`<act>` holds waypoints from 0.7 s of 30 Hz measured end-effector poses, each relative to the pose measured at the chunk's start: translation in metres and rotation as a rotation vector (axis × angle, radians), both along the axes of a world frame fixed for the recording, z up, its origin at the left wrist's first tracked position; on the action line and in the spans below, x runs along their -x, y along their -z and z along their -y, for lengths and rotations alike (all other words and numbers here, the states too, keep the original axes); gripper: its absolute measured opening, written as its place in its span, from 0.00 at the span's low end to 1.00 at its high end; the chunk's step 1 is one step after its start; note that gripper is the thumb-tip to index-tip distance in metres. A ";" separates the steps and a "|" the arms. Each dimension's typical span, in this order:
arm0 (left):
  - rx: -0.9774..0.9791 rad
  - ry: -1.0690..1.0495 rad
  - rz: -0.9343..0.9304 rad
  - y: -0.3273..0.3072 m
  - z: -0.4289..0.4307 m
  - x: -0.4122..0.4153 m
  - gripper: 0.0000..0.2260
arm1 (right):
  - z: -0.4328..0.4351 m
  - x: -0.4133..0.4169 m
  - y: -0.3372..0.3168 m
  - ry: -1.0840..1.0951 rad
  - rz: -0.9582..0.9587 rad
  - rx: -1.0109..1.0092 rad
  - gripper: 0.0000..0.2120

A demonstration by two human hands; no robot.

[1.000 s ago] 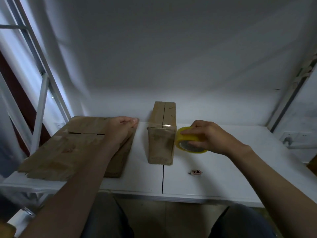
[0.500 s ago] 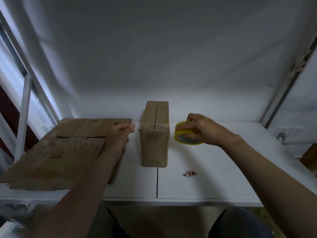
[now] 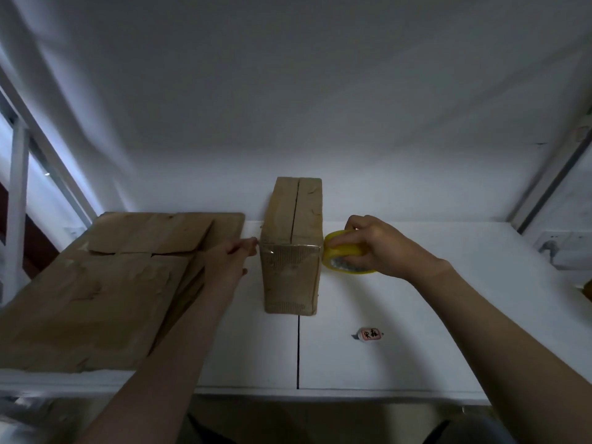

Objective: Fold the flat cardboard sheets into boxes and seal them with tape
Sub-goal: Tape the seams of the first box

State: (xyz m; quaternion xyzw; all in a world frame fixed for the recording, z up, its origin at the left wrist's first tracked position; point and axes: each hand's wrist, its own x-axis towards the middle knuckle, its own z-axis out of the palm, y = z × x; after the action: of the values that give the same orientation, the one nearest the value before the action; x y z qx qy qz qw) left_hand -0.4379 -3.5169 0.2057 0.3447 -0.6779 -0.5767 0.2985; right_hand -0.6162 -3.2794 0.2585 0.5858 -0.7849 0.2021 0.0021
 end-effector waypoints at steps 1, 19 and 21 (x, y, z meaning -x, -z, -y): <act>0.006 -0.004 -0.006 0.002 -0.001 0.003 0.06 | 0.002 0.002 0.004 0.008 0.009 0.021 0.17; 0.279 -0.005 0.043 0.023 0.001 0.027 0.21 | 0.017 0.001 0.042 0.091 -0.069 0.267 0.20; 0.295 0.017 0.062 0.022 0.005 0.029 0.26 | 0.015 0.001 0.044 0.093 -0.069 0.277 0.19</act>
State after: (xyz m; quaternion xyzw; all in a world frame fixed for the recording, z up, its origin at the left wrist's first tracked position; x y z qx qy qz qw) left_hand -0.4667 -3.5220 0.1840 0.3088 -0.7672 -0.4624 0.3198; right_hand -0.6174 -3.2942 0.2145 0.5496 -0.7751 0.2879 0.1193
